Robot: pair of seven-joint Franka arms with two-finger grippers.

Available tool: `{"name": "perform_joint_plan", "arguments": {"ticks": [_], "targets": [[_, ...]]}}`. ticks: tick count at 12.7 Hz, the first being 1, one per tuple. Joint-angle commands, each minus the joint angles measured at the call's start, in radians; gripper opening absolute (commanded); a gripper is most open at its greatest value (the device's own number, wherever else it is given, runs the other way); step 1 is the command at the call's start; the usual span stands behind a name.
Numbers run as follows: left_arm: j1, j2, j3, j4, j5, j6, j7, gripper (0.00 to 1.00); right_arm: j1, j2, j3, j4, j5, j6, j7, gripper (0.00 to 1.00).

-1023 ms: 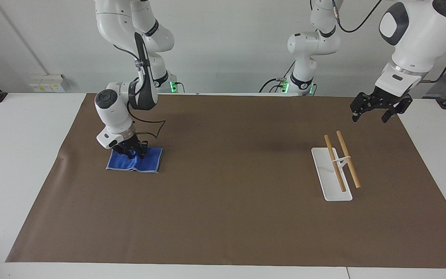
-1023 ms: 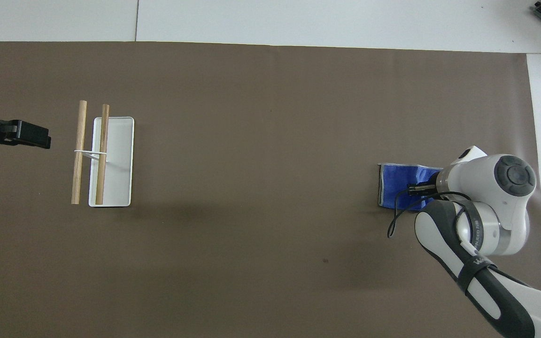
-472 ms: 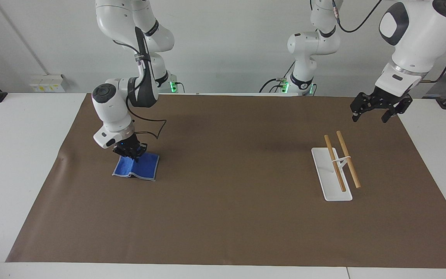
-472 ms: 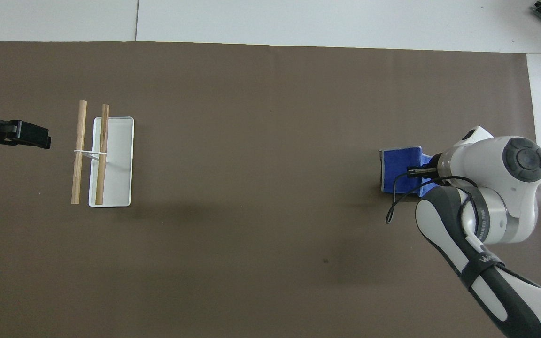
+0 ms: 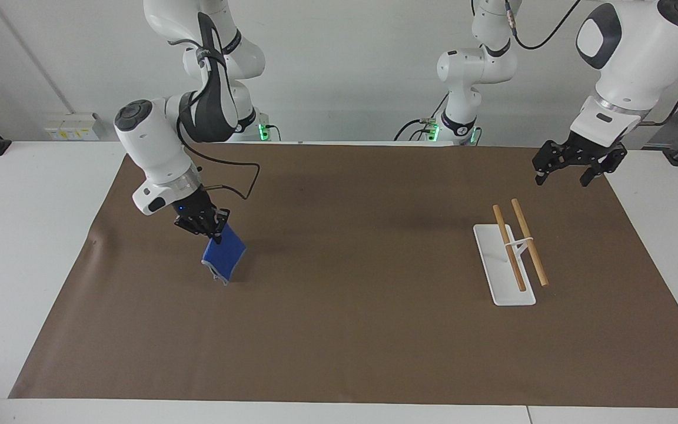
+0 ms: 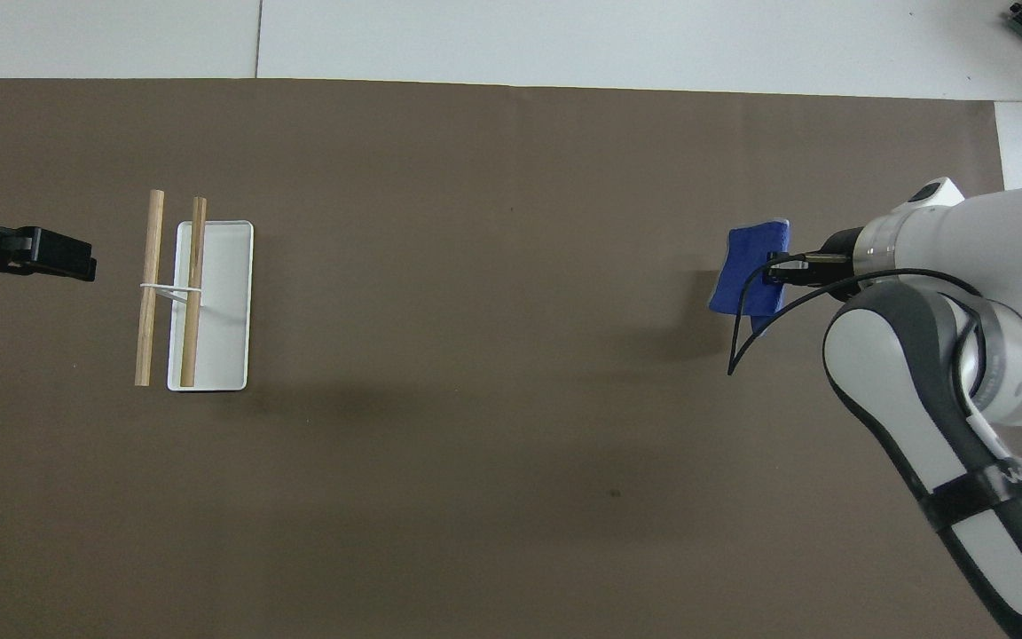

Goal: Right arm passes towel to left arm to hang
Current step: 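Carry the towel with the right gripper while the left gripper approaches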

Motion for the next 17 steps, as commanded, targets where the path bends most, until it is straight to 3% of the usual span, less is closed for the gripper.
{"name": "perform_joint_plan", "arguments": {"ticks": [1,7,10,17], "targets": [[0.004,-0.01,0.0,-0.001,-0.009,-0.019,-0.004,1.0,-0.007,0.021,0.005,0.071,0.162,-0.025,0.01,0.0],[0.004,-0.01,0.0,-0.001,-0.009,-0.019,-0.005,1.0,0.03,0.022,0.007,0.088,0.575,0.032,0.059,0.0],[0.004,-0.01,0.0,-0.001,-0.009,-0.019,-0.005,1.0,0.102,0.027,0.007,0.083,0.761,0.104,0.113,0.0],[-0.007,-0.01,-0.001,-0.001,-0.009,-0.019,-0.007,1.0,0.319,0.074,0.007,0.086,1.045,0.394,0.144,0.0]]}}
